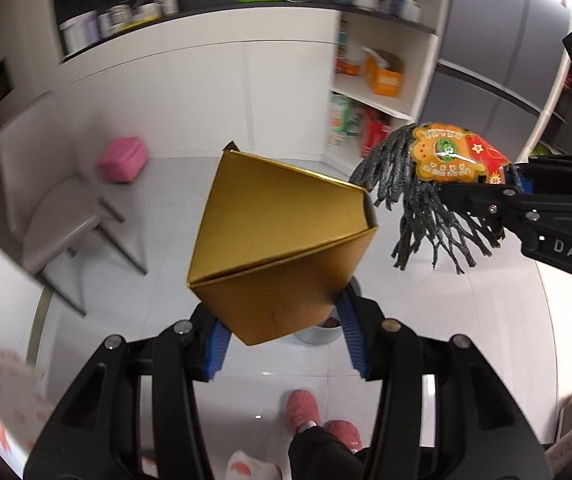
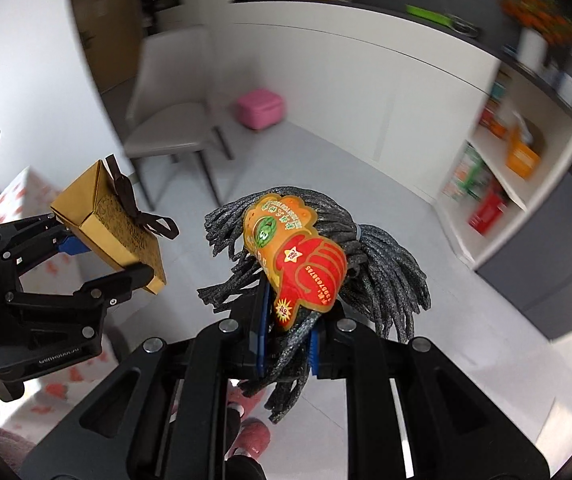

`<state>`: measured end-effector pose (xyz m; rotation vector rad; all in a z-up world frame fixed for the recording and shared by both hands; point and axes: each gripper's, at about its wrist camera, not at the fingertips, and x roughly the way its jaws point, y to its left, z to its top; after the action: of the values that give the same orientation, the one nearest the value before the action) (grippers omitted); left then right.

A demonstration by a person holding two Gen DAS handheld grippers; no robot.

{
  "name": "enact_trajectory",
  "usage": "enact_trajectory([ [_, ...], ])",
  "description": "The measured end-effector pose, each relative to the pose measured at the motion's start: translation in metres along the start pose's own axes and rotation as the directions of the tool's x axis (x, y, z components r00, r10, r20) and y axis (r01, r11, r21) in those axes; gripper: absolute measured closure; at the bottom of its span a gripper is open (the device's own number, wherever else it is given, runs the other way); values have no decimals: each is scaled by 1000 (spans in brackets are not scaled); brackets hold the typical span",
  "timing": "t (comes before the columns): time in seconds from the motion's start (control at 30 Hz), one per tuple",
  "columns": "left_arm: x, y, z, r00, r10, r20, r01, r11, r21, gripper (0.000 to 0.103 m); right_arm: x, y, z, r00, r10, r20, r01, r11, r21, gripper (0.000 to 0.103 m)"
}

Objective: Collect trash
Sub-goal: 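Carry the gold box and black decoration in both tools over the grey bin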

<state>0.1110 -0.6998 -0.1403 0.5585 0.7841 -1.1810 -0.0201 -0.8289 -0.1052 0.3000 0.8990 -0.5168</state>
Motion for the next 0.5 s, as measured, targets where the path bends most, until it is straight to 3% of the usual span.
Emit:
enact_trajectory([
  [0.23,64,-14,36,991,-120,-55,126,985,118,55,35,-52,1,991,-118,-62,127,976,179,89],
  [0.37,114,-21,51,982,-155,-105,170,975,145,55,67,-78,-6,986,-144,-88,161,955,248,89],
  [0.5,173,-31,42,972,-167,-165,192,970,150,55,112,-100,-25,982,-143,-126,176,935,308,89],
])
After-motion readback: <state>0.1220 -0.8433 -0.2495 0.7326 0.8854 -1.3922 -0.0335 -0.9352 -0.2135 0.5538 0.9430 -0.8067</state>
